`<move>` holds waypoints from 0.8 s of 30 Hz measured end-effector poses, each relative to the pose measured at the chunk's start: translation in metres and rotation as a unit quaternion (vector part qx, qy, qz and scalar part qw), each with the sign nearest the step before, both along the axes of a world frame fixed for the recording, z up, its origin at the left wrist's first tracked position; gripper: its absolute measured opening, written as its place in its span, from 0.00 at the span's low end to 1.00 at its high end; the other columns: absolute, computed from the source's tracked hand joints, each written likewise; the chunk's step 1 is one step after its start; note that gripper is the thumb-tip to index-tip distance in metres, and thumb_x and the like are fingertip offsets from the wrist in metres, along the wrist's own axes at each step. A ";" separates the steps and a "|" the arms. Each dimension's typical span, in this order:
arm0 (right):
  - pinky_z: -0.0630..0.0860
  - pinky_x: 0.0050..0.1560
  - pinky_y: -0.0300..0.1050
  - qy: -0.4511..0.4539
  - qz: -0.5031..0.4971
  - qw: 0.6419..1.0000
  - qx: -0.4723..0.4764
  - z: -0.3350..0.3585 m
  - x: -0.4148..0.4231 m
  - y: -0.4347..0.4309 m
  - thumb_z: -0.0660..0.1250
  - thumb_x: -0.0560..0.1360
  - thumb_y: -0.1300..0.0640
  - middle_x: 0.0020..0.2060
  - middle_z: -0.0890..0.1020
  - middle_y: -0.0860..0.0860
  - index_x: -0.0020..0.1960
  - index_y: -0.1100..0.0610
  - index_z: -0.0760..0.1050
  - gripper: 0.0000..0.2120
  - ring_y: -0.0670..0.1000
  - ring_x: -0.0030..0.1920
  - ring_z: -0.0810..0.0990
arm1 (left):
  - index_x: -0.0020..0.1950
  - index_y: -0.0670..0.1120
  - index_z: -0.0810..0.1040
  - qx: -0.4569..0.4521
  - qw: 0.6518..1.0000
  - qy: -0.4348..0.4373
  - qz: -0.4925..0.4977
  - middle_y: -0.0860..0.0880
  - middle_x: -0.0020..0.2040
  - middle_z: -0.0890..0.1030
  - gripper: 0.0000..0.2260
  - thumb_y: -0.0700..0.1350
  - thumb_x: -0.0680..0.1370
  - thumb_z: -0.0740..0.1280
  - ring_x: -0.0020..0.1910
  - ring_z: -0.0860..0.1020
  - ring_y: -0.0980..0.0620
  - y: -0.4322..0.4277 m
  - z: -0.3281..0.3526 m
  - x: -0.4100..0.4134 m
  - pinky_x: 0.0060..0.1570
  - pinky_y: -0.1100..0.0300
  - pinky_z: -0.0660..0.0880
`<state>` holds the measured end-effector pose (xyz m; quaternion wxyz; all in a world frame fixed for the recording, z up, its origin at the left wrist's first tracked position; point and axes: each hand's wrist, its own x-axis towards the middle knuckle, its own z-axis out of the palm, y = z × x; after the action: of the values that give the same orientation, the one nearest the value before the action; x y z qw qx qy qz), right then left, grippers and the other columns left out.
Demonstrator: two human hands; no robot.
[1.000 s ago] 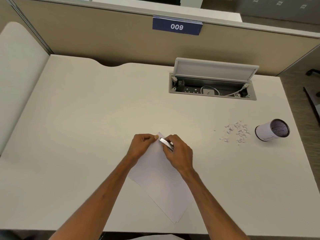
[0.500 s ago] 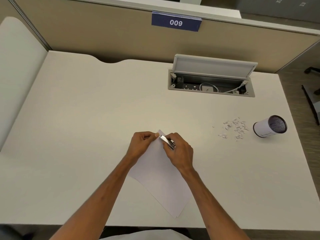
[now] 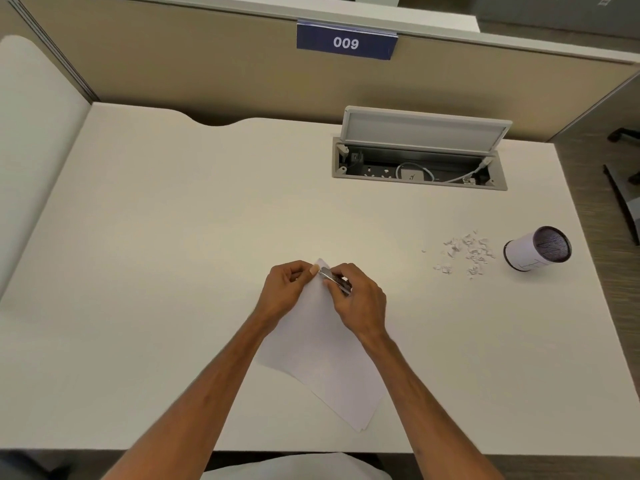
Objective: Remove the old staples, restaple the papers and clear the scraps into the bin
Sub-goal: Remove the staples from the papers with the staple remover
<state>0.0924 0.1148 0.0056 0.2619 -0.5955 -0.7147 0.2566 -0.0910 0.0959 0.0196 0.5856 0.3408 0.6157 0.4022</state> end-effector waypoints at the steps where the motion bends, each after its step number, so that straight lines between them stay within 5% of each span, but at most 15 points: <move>1: 0.80 0.42 0.46 0.011 -0.002 1.000 -0.014 0.000 0.001 0.001 0.70 0.82 0.41 0.49 0.83 0.38 0.54 0.45 0.79 0.08 0.43 0.46 0.82 | 0.52 0.48 0.90 0.001 1.000 -0.005 0.000 0.46 0.51 0.91 0.12 0.54 0.86 0.72 0.48 0.87 0.52 0.000 0.001 0.000 0.53 0.54 0.80; 8: 0.81 0.49 0.48 0.070 -0.008 0.994 -0.087 0.009 0.002 0.008 0.72 0.81 0.43 0.50 0.84 0.36 0.54 0.45 0.80 0.07 0.42 0.52 0.83 | 0.54 0.47 0.90 0.008 1.000 -0.009 -0.011 0.45 0.53 0.90 0.12 0.54 0.86 0.72 0.50 0.86 0.52 0.003 0.009 -0.005 0.53 0.56 0.79; 13: 0.81 0.54 0.59 0.154 0.000 0.973 -0.175 0.009 0.007 0.013 0.72 0.78 0.43 0.48 0.86 0.41 0.53 0.46 0.83 0.08 0.47 0.49 0.85 | 0.55 0.47 0.89 0.007 1.000 -0.007 -0.021 0.46 0.53 0.91 0.11 0.52 0.86 0.72 0.49 0.87 0.52 0.002 0.010 -0.004 0.51 0.59 0.82; 19: 0.78 0.42 0.51 0.228 0.031 0.941 -0.249 0.026 0.016 0.017 0.71 0.81 0.55 0.45 0.87 0.52 0.51 0.51 0.84 0.03 0.52 0.44 0.83 | 0.55 0.47 0.89 0.006 0.999 0.002 -0.033 0.46 0.52 0.91 0.11 0.53 0.86 0.71 0.48 0.87 0.53 -0.001 0.013 -0.003 0.51 0.58 0.81; 24: 0.76 0.41 0.50 0.267 0.039 0.912 -0.309 0.036 0.024 0.023 0.70 0.83 0.55 0.47 0.87 0.58 0.52 0.55 0.84 0.05 0.50 0.42 0.81 | 0.55 0.44 0.88 0.014 0.999 -0.007 -0.043 0.44 0.51 0.89 0.12 0.52 0.87 0.71 0.46 0.85 0.55 -0.004 0.016 -0.003 0.47 0.64 0.79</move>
<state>0.1160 0.1374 0.0420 0.2356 -0.5277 -0.5260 0.6239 -0.0940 0.0917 0.0360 0.6022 0.3725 0.5903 0.3874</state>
